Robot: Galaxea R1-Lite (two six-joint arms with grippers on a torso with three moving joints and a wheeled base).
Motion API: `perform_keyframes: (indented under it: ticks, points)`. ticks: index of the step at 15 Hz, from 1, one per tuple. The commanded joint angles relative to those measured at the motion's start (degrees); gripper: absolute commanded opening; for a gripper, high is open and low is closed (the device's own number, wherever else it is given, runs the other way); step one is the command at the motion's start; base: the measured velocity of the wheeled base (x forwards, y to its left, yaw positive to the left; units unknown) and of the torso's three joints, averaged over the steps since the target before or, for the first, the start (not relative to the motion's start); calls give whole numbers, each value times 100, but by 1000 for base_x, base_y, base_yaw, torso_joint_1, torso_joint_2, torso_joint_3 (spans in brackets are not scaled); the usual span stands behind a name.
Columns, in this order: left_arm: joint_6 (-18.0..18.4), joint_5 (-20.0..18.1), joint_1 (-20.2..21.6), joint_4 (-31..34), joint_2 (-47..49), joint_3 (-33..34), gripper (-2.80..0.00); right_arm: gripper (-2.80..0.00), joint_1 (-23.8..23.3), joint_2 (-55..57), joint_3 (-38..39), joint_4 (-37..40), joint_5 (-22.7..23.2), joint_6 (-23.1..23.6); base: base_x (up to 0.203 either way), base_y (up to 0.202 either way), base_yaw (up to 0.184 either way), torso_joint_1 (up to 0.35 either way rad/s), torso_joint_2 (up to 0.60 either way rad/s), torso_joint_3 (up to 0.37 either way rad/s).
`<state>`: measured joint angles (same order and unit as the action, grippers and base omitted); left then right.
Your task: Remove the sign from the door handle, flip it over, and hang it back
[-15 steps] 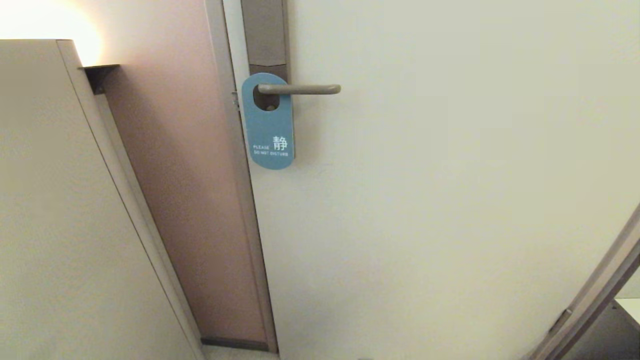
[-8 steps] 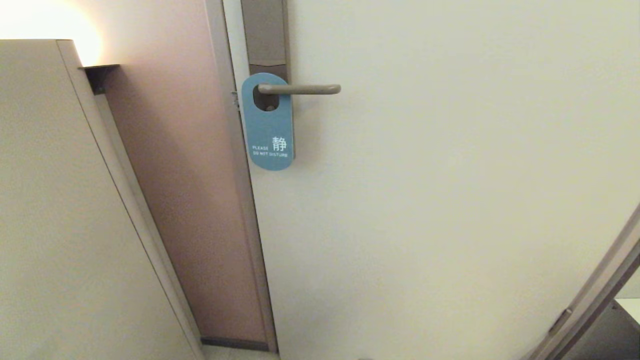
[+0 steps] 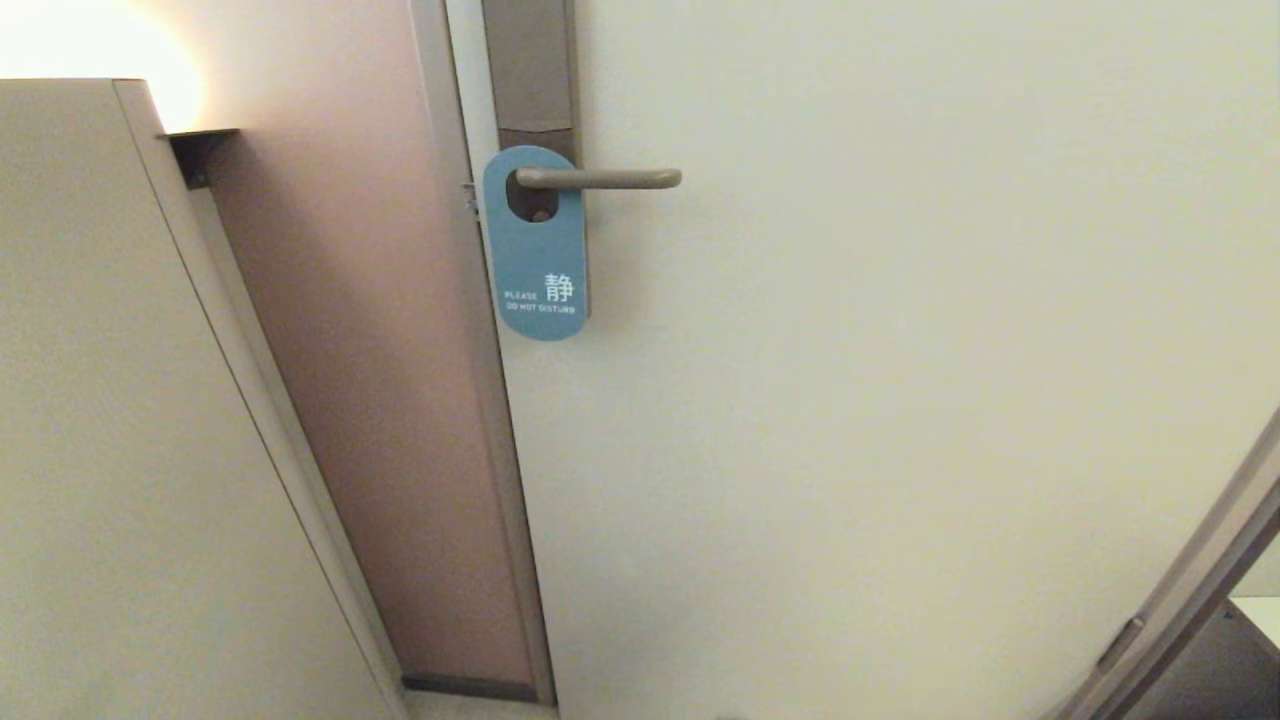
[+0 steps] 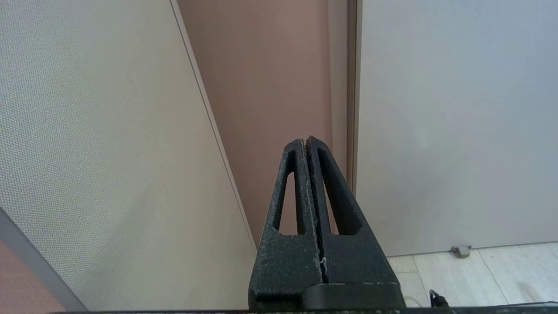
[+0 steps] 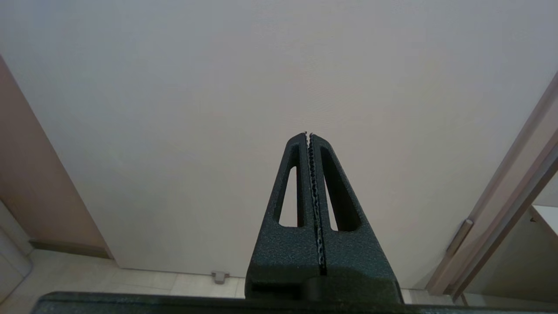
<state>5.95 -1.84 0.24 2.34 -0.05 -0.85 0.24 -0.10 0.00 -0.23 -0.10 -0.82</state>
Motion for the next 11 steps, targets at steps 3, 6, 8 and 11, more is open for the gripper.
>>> perform_keyframes:
  ticks: [3, 6, 8, 11]
  points:
    - [3, -6, 2, 3, 5, -3, -280, -280, 2, 10, 0, 3, -14, -19, 0, 0, 0, 0, 0, 0]
    - [3, -2, 2, 3, 5, -3, -280, -280, 2, 10, -8, -3, -1, -6, 0, 0, 0, 0, 0, 0]
    - [3, 0, 2, 3, 5, -3, -280, -280, 2, 10, 0, -3, -8, -24, 0, 0, 0, 0, 0, 0]
    - [3, 0, 2, 3, 5, -3, -280, -280, 2, 10, 0, -3, -8, -39, 0, 0, 0, 0, 0, 0]
